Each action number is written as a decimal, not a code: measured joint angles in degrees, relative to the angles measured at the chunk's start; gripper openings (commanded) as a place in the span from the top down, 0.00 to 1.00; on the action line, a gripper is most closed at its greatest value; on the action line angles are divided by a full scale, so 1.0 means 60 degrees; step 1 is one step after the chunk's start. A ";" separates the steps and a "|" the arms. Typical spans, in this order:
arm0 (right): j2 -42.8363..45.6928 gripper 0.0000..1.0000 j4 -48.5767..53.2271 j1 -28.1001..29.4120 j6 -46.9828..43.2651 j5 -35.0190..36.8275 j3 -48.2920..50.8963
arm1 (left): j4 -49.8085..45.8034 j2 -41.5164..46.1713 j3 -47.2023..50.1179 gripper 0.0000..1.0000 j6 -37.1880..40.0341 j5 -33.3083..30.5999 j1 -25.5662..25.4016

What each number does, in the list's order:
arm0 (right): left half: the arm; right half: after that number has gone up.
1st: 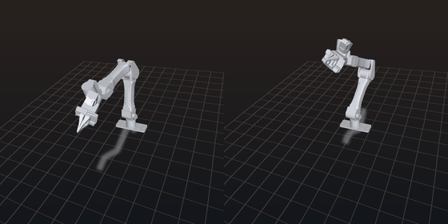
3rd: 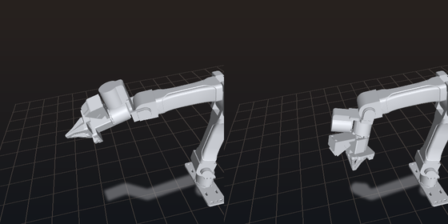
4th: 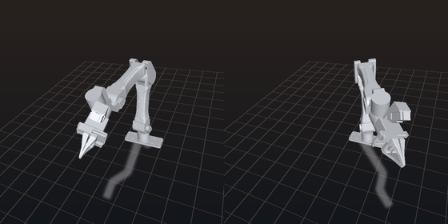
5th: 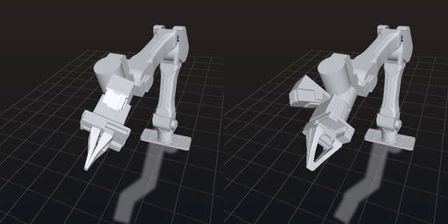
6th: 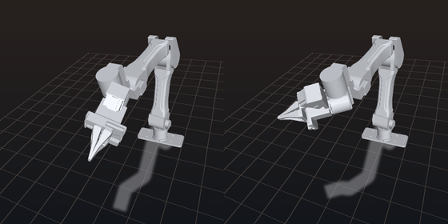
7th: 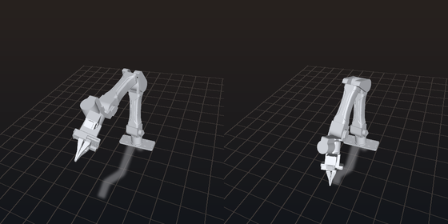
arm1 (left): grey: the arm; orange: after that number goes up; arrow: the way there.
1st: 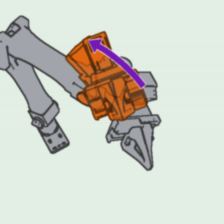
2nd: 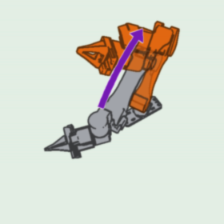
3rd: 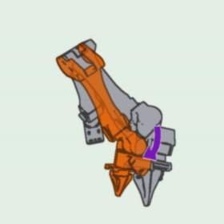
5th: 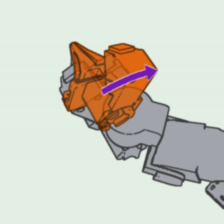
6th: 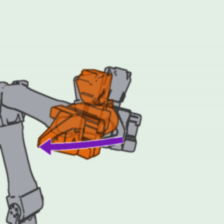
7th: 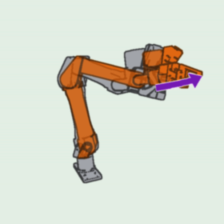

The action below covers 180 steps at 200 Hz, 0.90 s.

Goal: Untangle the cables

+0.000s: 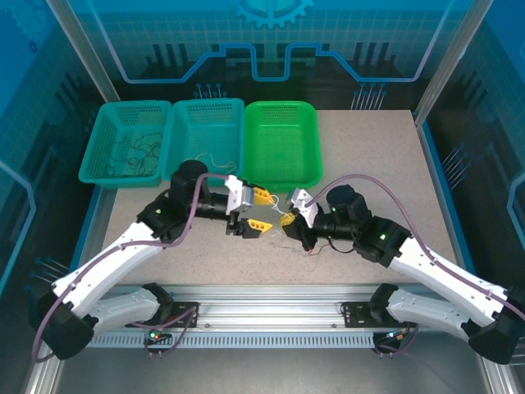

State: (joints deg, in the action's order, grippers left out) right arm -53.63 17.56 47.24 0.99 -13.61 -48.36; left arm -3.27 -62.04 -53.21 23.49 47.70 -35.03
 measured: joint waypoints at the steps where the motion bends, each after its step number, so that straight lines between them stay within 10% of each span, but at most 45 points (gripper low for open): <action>1: -0.0004 1.00 0.0000 0.0004 -0.0004 -0.0015 0.0000 | 0.0025 -0.0044 0.0000 0.45 -0.0004 -0.0004 -0.0018; 56: -0.0066 1.00 0.0000 0.0135 -0.0106 -0.0091 -0.0007 | 0.1209 -0.0652 0.0004 1.00 -0.0678 -0.0047 -0.0120; 142: 0.0368 0.23 -0.0222 0.0182 0.0219 0.0874 0.0127 | 0.2044 -0.0084 0.0062 1.00 -0.1111 -0.2503 0.0044; 180: 0.1719 0.05 -0.0321 0.0182 0.0608 0.1920 0.0685 | 0.2069 -0.0302 -0.0087 1.00 -0.1209 -0.4390 0.1027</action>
State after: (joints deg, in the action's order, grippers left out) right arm -43.31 15.64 48.34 4.64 -2.09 -44.25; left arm 9.15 -63.86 -53.74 16.23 21.37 -28.86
